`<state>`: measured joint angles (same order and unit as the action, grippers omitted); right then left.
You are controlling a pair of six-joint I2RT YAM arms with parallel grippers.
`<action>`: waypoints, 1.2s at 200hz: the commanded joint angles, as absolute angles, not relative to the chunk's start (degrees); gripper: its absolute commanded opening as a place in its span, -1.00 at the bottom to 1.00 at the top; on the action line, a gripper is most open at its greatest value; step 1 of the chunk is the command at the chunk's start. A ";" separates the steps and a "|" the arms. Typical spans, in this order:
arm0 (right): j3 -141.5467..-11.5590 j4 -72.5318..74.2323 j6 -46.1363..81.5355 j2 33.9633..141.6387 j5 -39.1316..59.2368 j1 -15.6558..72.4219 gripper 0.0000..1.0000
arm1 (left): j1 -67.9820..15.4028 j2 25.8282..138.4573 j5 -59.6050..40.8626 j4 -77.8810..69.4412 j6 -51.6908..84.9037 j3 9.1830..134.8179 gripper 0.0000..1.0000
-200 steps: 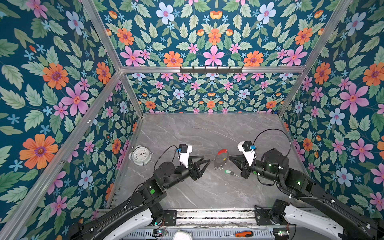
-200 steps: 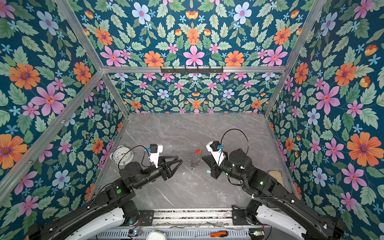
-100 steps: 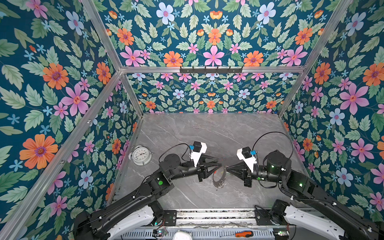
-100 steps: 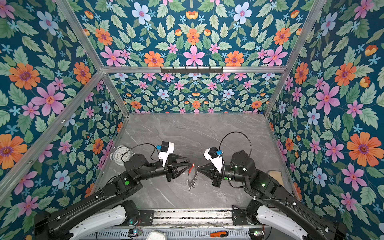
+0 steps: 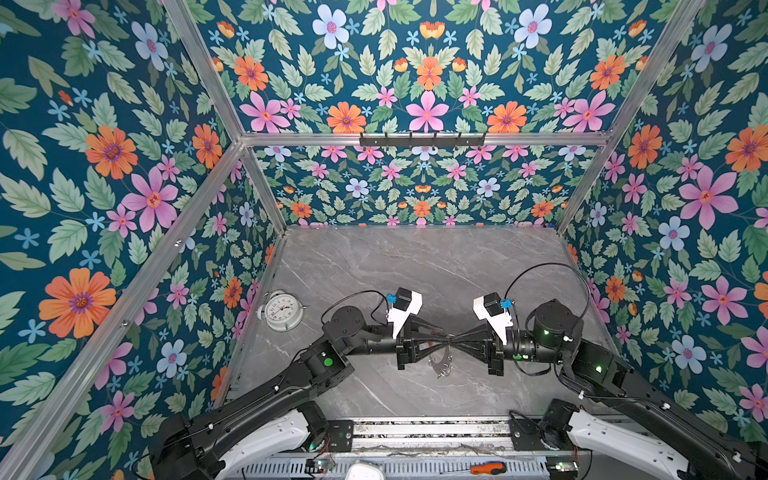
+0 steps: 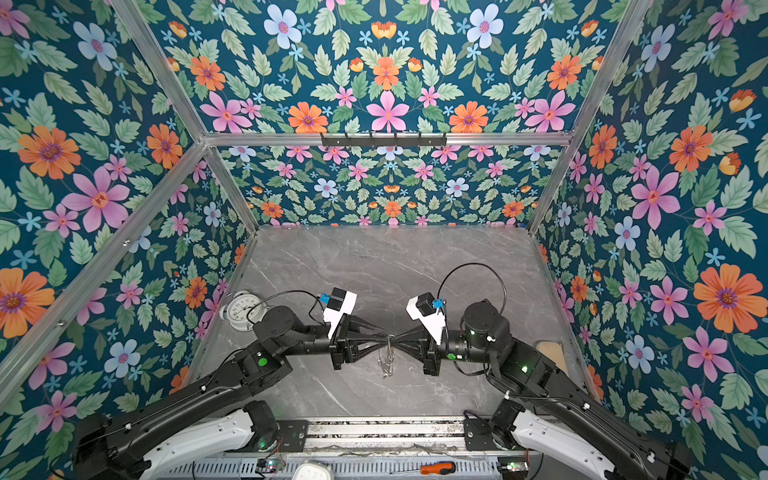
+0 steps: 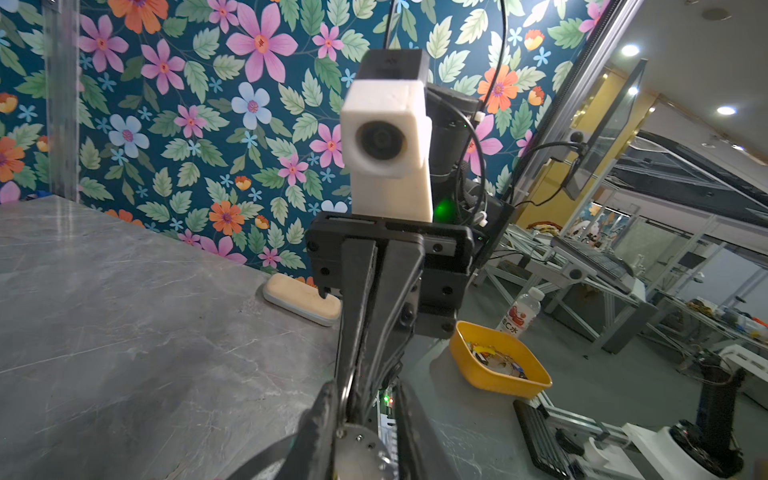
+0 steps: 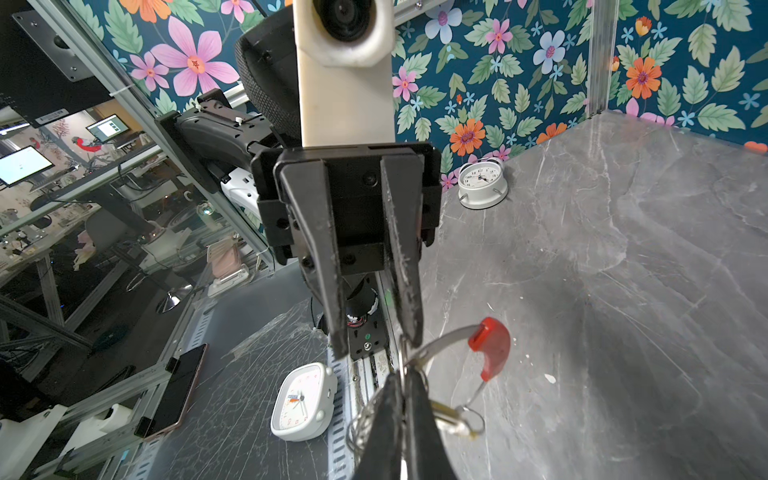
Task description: Remove the keys from the keyring
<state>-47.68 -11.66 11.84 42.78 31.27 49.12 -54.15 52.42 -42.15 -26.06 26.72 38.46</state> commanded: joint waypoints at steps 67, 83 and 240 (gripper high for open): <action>-48.35 -10.55 12.17 43.48 29.54 49.09 -1.00 | -54.40 53.61 -45.09 -28.56 27.60 38.85 -0.77; -48.49 -10.38 12.38 43.84 29.53 49.15 -1.00 | -54.72 53.89 -45.15 -29.02 27.71 38.86 -0.84; -40.95 2.00 19.72 34.26 20.56 49.22 -0.05 | -59.35 50.23 -21.07 -34.13 28.83 36.73 -1.00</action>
